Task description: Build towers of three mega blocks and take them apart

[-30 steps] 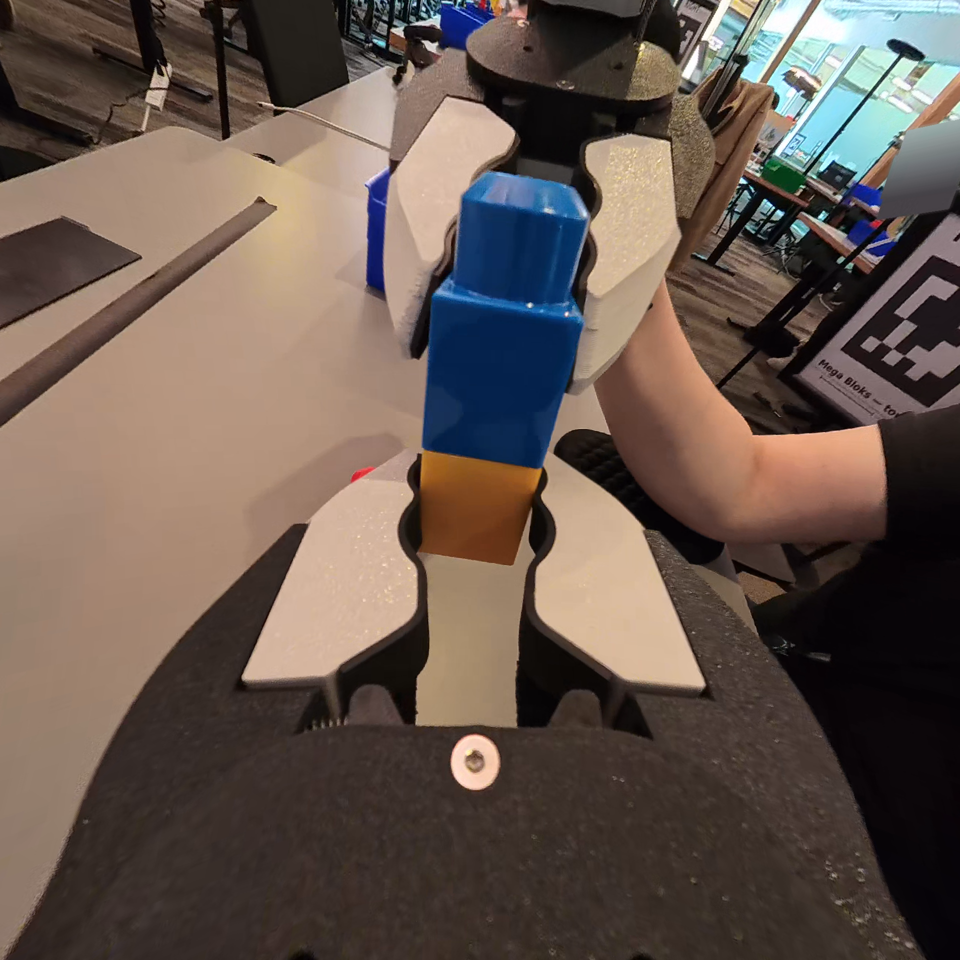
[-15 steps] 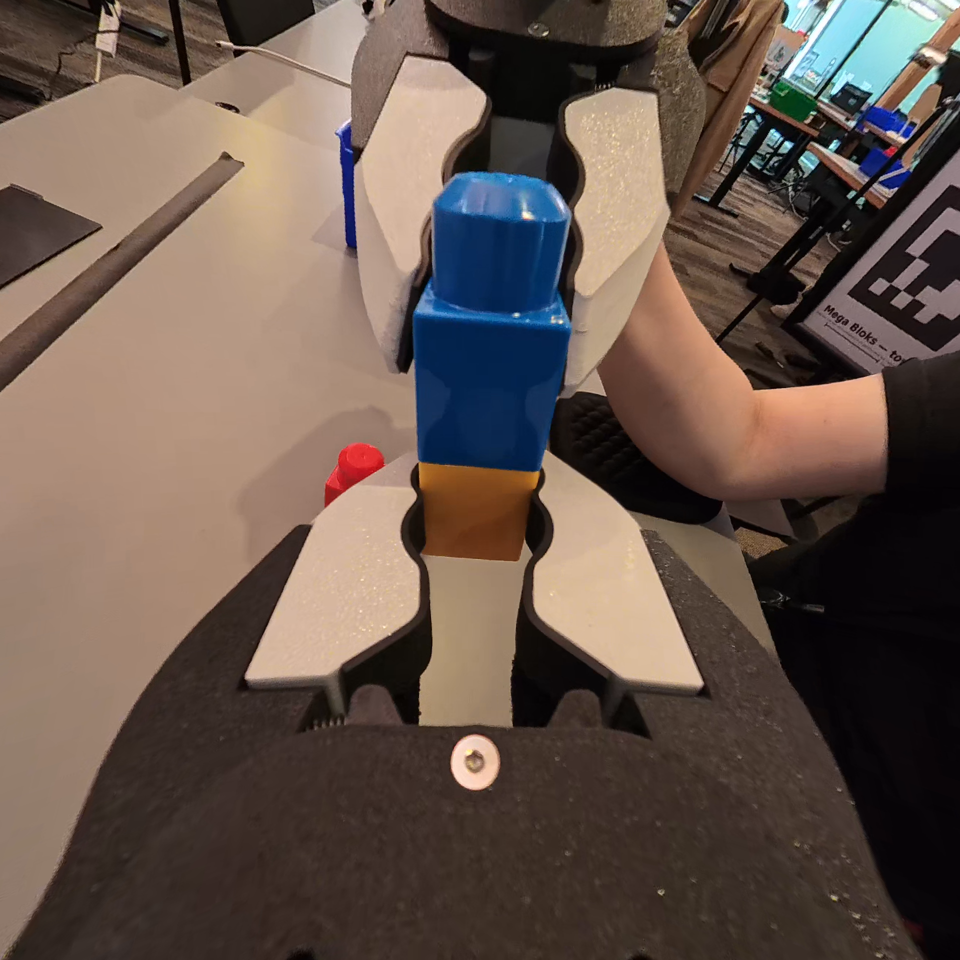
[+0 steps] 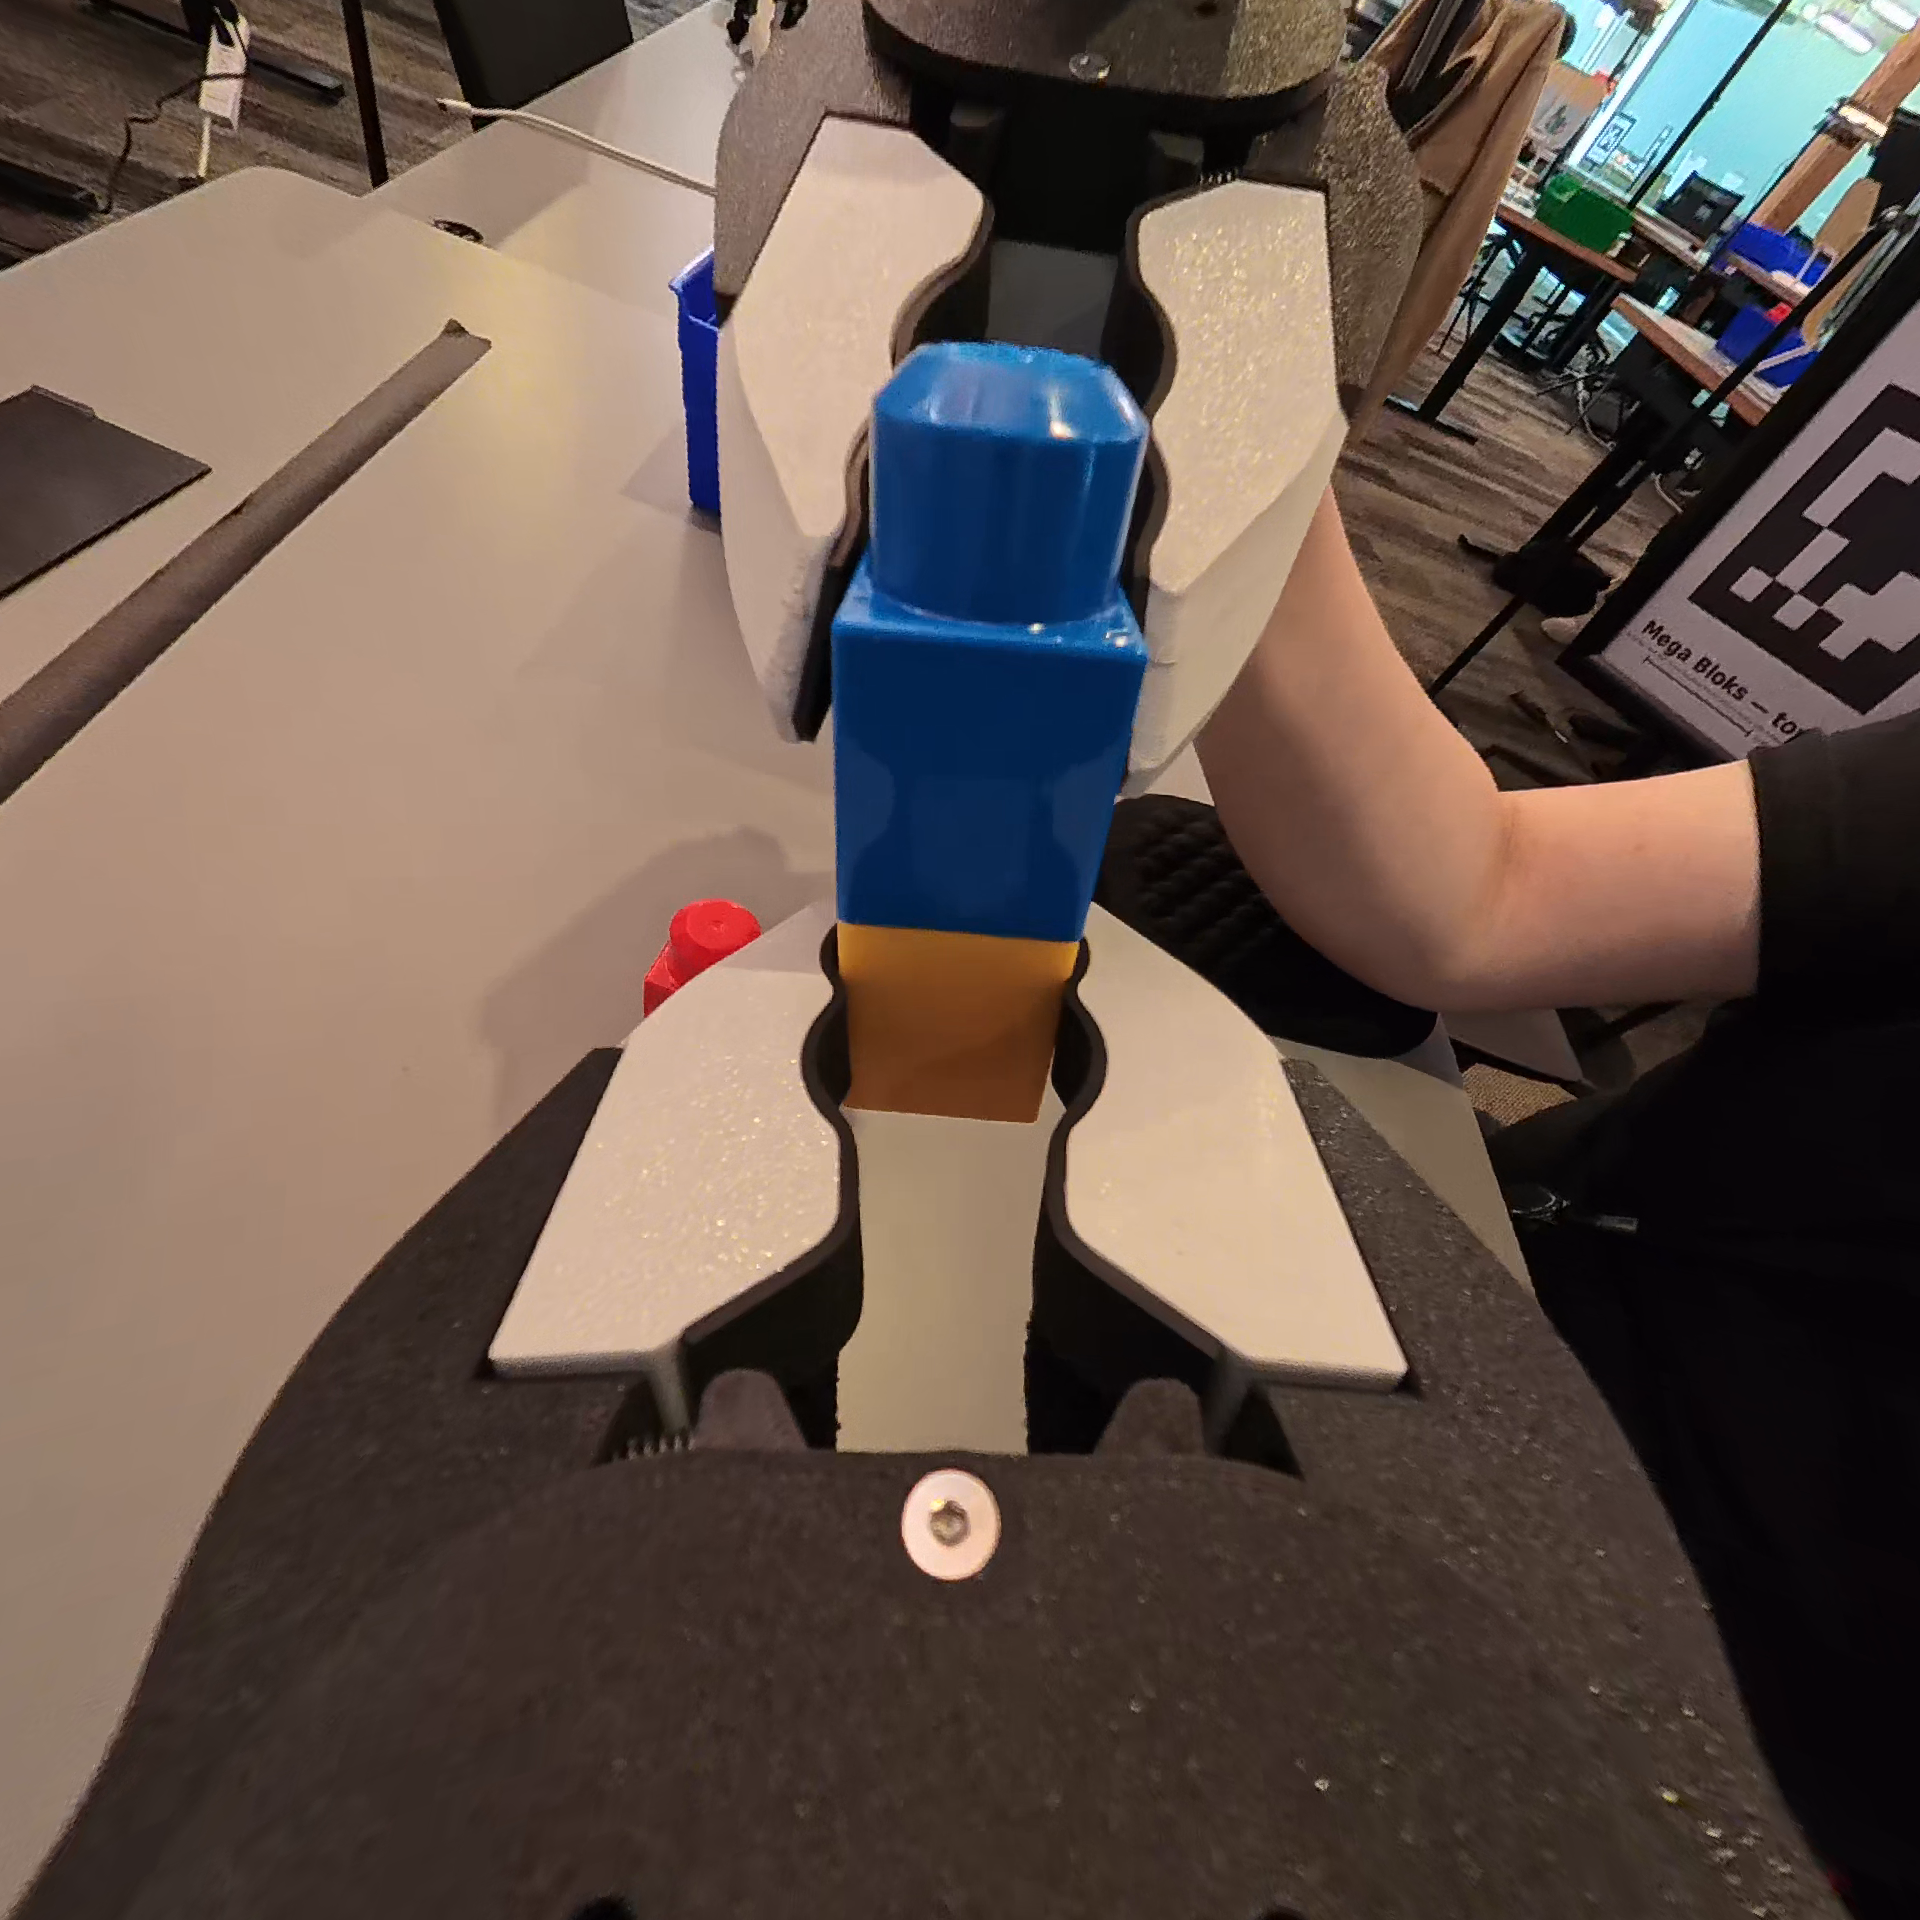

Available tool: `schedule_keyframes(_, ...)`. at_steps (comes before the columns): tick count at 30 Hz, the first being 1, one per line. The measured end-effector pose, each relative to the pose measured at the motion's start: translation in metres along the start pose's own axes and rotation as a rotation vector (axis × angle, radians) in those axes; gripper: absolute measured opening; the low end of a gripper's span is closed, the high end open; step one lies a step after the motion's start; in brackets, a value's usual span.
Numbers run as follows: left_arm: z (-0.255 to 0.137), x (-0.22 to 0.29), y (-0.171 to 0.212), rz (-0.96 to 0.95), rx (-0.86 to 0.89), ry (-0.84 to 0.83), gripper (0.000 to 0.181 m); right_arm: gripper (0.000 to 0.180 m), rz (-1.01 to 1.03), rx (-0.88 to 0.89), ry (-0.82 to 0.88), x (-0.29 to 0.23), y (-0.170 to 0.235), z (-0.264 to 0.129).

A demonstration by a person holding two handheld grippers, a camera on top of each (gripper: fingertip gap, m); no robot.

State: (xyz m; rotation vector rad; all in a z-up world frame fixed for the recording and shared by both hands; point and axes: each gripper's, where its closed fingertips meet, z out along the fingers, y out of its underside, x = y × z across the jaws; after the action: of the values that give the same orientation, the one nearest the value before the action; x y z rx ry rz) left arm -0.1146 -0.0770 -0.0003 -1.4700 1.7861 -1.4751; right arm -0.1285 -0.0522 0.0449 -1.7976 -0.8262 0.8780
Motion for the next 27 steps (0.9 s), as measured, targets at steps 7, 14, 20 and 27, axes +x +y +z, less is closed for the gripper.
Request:
schedule_keyframes(7, 0.0002, 0.0004, -0.0009, -0.015, 0.000, -0.003, 0.035, 0.036, -0.008, 0.007, -0.007, -0.0010, -0.0004, -0.0006)
schedule_keyframes(14, 0.0024, 0.0024, -0.0015, -0.016, -0.004, -0.003, 0.036, 0.036, -0.021, -0.006, -0.002, -0.0024, 0.0007, -0.0032)
schedule_keyframes(20, 0.0038, 0.0047, -0.0047, -0.019, 0.024, 0.015, 0.036, 0.036, -0.028, 0.002, -0.003, -0.0036, -0.0021, -0.0051)
schedule_keyframes(27, 0.0053, 0.0039, -0.0032, -0.010, 0.017, 0.006, 0.036, 0.036, -0.027, -0.005, -0.007, -0.0033, -0.0003, -0.0053)
